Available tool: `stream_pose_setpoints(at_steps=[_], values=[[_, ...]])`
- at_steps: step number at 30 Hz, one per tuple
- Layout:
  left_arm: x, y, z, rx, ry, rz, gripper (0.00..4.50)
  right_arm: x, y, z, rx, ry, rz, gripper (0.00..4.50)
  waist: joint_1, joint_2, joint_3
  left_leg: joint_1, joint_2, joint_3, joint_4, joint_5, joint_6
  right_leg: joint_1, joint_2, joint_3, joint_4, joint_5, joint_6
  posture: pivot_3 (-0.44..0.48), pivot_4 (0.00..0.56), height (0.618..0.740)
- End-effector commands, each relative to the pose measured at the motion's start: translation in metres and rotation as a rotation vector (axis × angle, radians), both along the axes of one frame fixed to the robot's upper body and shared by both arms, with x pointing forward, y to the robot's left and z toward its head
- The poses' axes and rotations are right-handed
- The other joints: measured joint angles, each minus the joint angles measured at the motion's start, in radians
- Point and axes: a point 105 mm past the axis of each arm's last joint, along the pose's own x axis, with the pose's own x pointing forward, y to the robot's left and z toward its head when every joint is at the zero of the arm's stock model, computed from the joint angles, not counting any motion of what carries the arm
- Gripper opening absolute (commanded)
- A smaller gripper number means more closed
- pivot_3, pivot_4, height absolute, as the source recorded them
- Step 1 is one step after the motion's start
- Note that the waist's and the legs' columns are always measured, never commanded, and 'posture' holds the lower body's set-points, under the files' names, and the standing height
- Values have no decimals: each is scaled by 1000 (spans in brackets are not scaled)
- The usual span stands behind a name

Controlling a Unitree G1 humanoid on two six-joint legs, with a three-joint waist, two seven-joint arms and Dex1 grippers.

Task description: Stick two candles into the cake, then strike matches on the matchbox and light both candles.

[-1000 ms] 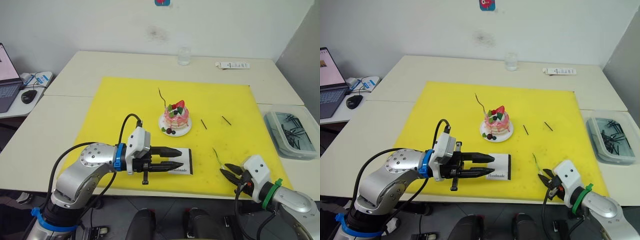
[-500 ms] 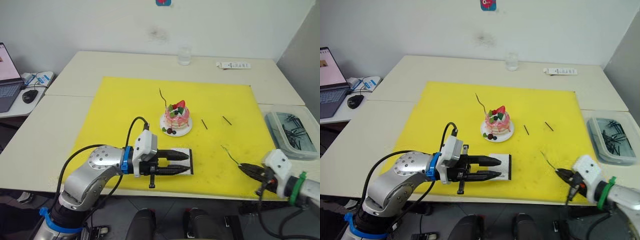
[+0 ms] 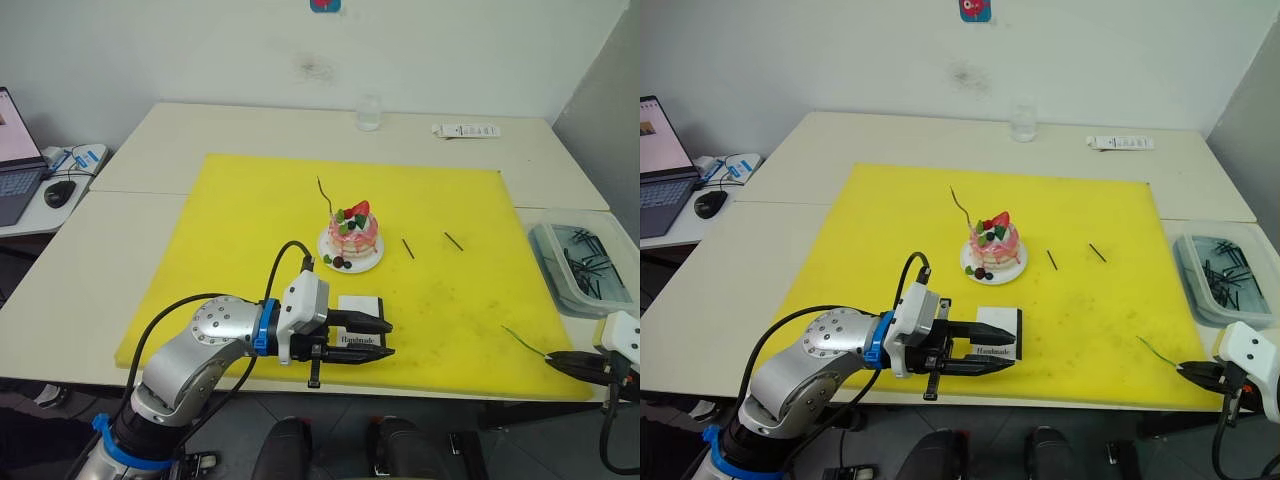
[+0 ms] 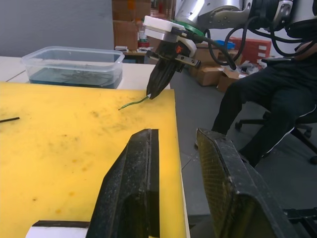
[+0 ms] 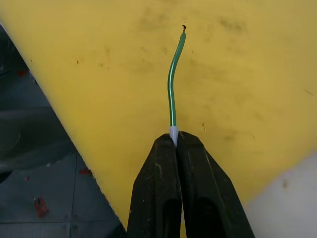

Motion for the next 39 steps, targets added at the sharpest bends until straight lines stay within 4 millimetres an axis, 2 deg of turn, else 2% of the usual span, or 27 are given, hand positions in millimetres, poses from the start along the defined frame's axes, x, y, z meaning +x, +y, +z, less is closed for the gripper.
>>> stream_pose_setpoints(at_steps=[1,2,10,12,13,16,21,29,32,35,39], values=[[-10,-10,5,-23,-38,-29,1497,-3,-5,0,-38,23,20,475,1,0,0,0,0,0,0,0,0,0,0,0,0,0,0,0,150,740],[-11,-12,4,-26,-35,-29,1497,-4,-6,0,-36,31,15,655,1,0,0,0,-1,0,0,0,0,0,0,0,0,0,0,0,150,740],[-6,-7,5,-20,-43,-43,1497,2,-7,14,-83,32,43,3487,1,0,0,0,0,-1,0,0,0,0,0,-1,0,0,0,0,150,740],[-6,-6,7,-14,-49,-60,1872,3,-5,19,-103,47,64,4300,0,0,0,0,0,-1,0,0,0,0,0,0,0,0,0,0,150,740],[-6,-7,8,-14,-49,-69,2066,4,-3,21,-107,54,72,4497,0,0,0,0,0,0,0,0,0,0,0,0,0,0,0,0,150,740],[-9,-9,10,-3,-63,-92,2945,7,4,24,-124,90,76,4500,0,0,0,0,0,0,0,0,0,0,1,0,0,0,0,0,150,740],[-6,-13,16,-13,-93,-61,4472,13,1,22,-186,129,44,4500,1,0,0,0,-1,0,0,0,0,0,1,0,0,0,1,0,150,740],[-12,-21,22,-39,-128,-59,4472,16,9,26,-208,176,47,4500,0,0,0,0,0,0,0,0,0,0,1,0,0,2,3,0,150,740],[-14,-23,23,-45,-128,-60,4500,18,8,26,-213,182,44,3918,0,0,0,0,0,0,0,0,0,0,1,0,0,2,3,0,150,740],[-13,-23,22,-44,-125,-52,4500,17,7,24,-227,200,51,2925,1,0,0,0,-1,0,0,0,0,0,1,0,0,2,3,0,150,740],[-14,-25,22,-51,-120,-53,4500,15,8,20,-230,219,58,2925,1,0,0,0,-1,0,0,0,0,0,1,0,0,2,4,0,150,740]])
